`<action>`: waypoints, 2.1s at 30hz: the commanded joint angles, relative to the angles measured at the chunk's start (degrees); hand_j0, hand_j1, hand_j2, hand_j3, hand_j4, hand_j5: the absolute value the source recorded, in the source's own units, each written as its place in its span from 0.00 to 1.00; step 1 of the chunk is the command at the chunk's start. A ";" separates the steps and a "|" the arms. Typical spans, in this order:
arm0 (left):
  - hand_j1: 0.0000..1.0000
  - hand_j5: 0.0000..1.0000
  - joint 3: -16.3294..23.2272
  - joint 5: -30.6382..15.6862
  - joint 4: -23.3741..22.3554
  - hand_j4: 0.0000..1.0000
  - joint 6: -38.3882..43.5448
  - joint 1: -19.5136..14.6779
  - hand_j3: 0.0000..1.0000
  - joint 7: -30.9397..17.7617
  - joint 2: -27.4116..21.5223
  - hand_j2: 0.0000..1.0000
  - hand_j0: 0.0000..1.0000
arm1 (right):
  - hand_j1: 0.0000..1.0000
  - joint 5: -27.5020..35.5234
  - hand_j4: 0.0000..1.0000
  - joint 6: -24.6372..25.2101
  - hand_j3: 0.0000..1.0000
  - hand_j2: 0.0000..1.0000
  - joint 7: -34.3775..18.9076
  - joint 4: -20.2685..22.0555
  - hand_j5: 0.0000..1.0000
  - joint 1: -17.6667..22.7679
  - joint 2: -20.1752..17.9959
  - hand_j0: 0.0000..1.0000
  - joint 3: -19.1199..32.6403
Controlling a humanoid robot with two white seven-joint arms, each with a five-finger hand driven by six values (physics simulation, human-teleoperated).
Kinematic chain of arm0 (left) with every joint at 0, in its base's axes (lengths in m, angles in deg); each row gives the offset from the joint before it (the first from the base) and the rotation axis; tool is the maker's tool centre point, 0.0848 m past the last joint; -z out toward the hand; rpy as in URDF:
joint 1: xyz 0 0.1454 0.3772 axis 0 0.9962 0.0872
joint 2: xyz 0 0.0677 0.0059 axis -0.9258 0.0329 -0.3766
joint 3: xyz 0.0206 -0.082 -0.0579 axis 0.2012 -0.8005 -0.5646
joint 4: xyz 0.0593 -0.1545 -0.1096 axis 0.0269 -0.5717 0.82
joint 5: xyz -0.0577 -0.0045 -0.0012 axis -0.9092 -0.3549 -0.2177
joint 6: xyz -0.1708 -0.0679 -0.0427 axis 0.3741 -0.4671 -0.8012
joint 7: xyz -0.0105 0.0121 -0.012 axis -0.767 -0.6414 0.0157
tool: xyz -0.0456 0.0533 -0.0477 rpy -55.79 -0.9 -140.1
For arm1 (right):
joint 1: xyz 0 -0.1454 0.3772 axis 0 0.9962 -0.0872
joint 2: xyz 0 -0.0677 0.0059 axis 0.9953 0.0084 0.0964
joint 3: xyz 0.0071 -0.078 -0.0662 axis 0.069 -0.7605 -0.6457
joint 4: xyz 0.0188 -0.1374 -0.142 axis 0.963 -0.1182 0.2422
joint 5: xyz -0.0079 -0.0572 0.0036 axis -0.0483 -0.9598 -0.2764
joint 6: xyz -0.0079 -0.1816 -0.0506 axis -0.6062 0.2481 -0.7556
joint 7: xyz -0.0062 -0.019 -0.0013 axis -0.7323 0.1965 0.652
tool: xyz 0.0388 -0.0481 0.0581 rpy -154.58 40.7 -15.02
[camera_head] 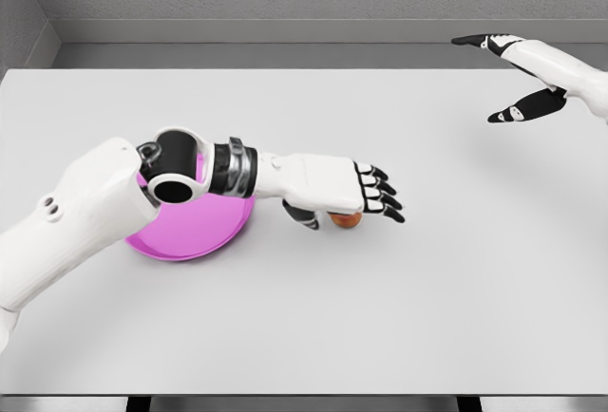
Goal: Put the apple on the plate with both arms
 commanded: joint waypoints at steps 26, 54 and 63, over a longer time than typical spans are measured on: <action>0.95 0.95 0.59 7.07 -7.27 0.95 0.13 -0.53 0.95 0.03 4.10 0.95 0.95 | 1.00 0.32 1.00 0.17 1.00 1.00 0.03 -0.15 1.00 0.09 -0.08 1.00 -0.15; 0.86 0.86 0.85 7.16 -12.28 0.86 0.13 -1.41 0.86 0.03 5.86 0.86 0.86 | 1.00 0.41 1.00 0.17 1.00 1.00 0.03 -0.06 1.00 -0.18 -0.08 1.00 -0.15; 0.83 0.83 1.91 7.25 -12.28 0.83 0.13 -1.41 0.83 0.03 6.39 0.83 0.83 | 1.00 0.41 1.00 0.17 1.00 1.00 0.03 -0.06 1.00 -0.44 -0.16 1.00 -0.15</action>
